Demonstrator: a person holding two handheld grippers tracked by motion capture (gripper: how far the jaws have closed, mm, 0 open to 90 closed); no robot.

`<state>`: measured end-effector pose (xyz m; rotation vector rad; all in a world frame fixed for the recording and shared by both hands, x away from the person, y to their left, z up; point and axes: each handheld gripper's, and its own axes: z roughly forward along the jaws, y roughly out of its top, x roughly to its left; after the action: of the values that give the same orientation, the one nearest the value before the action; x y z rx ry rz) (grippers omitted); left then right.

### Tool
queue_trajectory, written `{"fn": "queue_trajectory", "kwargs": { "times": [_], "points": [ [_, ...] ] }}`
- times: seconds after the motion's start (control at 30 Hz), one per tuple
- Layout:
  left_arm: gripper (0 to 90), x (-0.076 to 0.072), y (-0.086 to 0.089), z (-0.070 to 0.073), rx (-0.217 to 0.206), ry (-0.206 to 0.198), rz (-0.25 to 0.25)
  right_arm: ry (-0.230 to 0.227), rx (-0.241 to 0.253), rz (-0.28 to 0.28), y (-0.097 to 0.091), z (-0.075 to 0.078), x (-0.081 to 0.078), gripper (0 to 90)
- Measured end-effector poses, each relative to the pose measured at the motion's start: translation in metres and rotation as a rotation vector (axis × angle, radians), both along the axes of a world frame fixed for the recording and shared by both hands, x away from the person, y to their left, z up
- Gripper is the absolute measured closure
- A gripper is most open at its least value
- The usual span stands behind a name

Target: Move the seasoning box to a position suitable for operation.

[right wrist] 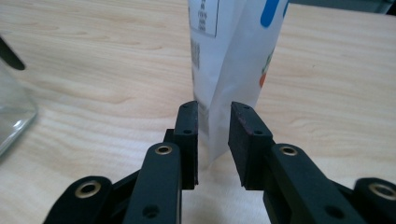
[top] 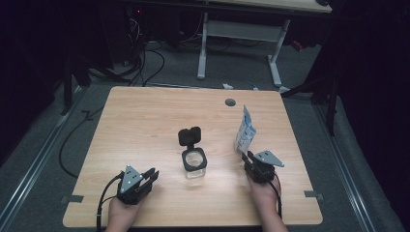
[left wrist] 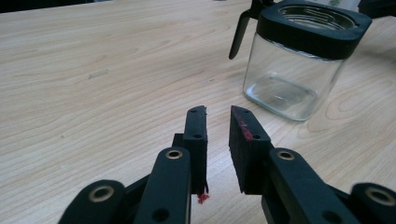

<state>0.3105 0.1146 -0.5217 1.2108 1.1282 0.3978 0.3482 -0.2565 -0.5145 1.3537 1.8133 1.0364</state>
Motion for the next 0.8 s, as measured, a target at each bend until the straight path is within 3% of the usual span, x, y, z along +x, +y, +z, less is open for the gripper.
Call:
{"fn": "queue_trajectory", "kwargs": {
  "times": [0.13,0.17,0.23,0.3,0.43,0.57,0.8],
  "points": [
    [77.0,0.0,0.001,0.0,-0.002,-0.001,0.002,0.01,-0.007,-0.018,0.001,0.001,0.007,80.5],
    [77.0,0.0,0.001,0.0,-0.001,-0.003,0.003,0.009,-0.011,-0.02,0.002,0.001,0.008,86.8],
    [77.0,0.0,0.001,0.0,-0.001,-0.001,0.005,0.004,-0.019,-0.022,0.002,0.002,0.008,89.8],
    [77.0,0.0,0.001,0.0,-0.003,0.003,0.007,0.008,-0.007,-0.02,0.001,0.002,0.008,90.0],
    [77.0,0.0,0.0,-0.001,0.003,0.002,0.004,0.006,-0.028,-0.002,0.002,0.002,0.005,90.0],
    [77.1,0.0,-0.001,-0.001,0.0,0.002,0.002,0.0,-0.029,0.032,0.005,0.001,-0.007,90.0],
    [77.2,-0.001,-0.005,-0.001,0.002,0.001,-0.006,-0.034,-0.009,0.098,0.009,0.001,-0.05,90.0]
  ]
}}
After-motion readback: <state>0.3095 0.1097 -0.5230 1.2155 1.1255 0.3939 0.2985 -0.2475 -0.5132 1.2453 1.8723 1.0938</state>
